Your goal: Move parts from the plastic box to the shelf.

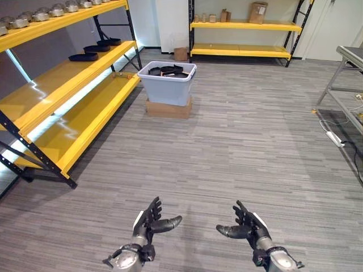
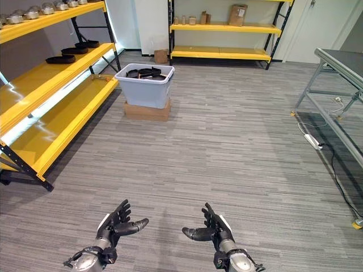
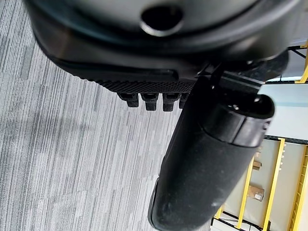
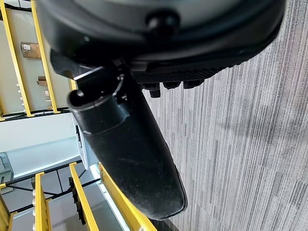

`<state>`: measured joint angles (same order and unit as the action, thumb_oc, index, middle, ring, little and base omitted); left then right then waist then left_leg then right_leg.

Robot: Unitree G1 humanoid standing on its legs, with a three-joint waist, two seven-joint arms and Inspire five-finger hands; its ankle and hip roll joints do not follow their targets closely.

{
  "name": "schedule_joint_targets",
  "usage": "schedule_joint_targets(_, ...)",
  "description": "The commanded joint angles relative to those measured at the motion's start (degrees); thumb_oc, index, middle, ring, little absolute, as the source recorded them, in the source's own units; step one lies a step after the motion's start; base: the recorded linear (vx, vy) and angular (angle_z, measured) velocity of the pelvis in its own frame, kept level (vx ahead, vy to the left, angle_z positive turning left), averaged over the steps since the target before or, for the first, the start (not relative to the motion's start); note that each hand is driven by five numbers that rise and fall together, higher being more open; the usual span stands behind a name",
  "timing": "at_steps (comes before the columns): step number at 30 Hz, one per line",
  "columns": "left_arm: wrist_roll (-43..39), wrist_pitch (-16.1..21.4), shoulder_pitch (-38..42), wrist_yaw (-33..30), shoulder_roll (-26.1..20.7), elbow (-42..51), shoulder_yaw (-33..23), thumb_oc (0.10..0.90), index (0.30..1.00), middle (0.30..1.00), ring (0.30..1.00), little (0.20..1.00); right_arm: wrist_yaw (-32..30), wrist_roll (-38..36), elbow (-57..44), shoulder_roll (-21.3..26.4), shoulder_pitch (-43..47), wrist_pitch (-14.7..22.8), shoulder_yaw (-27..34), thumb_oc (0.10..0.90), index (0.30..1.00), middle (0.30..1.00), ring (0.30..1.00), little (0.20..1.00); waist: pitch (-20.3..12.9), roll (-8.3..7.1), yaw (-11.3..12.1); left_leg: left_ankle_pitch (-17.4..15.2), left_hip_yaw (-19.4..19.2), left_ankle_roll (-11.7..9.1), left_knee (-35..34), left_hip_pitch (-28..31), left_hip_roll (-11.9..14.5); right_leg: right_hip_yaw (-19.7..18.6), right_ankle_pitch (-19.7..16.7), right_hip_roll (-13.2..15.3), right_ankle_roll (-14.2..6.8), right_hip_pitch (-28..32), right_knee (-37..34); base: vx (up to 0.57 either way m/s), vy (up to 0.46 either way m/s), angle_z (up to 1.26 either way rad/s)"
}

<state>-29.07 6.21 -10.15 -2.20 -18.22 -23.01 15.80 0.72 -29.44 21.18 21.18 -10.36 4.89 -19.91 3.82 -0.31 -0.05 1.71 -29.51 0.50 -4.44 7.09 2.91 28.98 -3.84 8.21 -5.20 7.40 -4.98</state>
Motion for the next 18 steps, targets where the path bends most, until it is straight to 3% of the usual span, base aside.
schedule_joint_targets(1,-2.06,4.74,5.35,0.37,0.32,2.88,-1.52,0.9,1.0,1.0,1.0,1.0,0.56,-1.04,-2.41,0.63,5.61,5.16,0.83,0.9,1.0,1.0,1.0,1.0,0.24,-0.53,-0.01,2.8,1.38,-7.86,-0.56,2.73,6.29,1.47,-3.36,2.84,-3.93,-1.12,0.6,0.0,0.0,0.0)
schedule_joint_targets(18,-3.17,4.99,5.35,0.4,0.69,2.59,-1.66,0.9,1.0,1.0,1.0,1.0,0.61,-1.11,-1.8,0.24,5.55,5.21,0.41,0.9,1.0,1.0,1.0,1.0,0.33,-0.82,0.1,2.26,1.9,-7.46,-0.56,2.89,5.78,1.63,-3.53,3.21,-3.98,-0.45,0.78,0.0,0.0,0.0)
